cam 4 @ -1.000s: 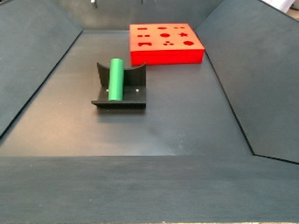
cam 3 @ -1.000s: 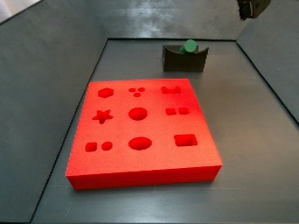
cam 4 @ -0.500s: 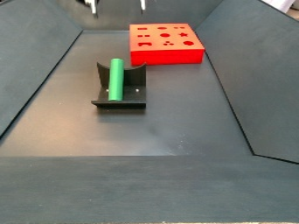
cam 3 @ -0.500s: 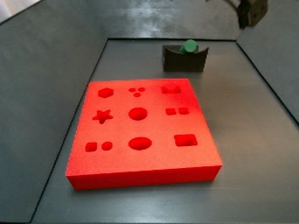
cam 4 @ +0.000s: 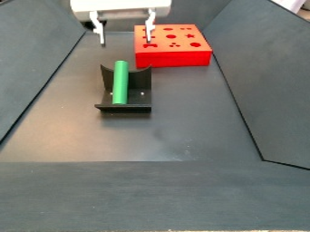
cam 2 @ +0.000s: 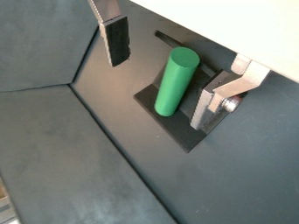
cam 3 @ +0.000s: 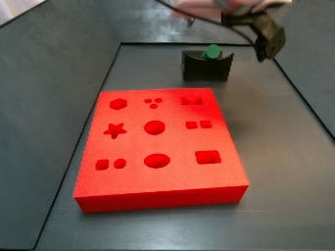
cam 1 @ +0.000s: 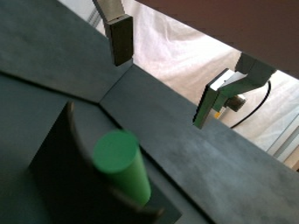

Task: Pick up the round object. Move up. Place the round object on the fixture. Regrasp the round object. Move to above the board. Insert the round object.
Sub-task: Regrasp the round object.

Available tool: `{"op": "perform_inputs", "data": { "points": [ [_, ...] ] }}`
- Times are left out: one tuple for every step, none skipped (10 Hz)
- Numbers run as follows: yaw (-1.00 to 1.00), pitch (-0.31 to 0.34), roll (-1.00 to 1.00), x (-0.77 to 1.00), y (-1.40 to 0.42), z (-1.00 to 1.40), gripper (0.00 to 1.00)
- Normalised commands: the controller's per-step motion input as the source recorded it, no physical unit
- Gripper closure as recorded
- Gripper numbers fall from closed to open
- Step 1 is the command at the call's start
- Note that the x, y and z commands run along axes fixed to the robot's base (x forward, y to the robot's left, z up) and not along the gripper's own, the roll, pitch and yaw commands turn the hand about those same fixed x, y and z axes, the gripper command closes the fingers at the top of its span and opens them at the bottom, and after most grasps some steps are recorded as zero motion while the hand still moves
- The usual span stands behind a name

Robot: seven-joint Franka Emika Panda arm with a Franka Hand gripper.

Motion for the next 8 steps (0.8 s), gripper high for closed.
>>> {"op": "perform_inputs", "data": {
  "points": [
    [-0.01,-0.051,0.05,0.10,0.03,-1.00,0.00],
    [-0.02,-0.039,0.05,0.10,0.03,-1.00,0.00],
    [-0.01,-0.013,0.05,0.11,0.02,-1.00,0.00],
    [-0.01,0.007,0.06,0.11,0.01,-0.86,0.00],
    [0.01,0.018,0.05,0.09,0.00,-0.68,0.00],
    [0.02,0.022,0.05,0.09,0.00,-0.59,0.00],
    [0.04,0.021,0.05,0.08,-0.01,-0.42,0.00],
    [0.05,0.019,0.05,0.08,-0.01,-0.33,0.00]
  ]
}}
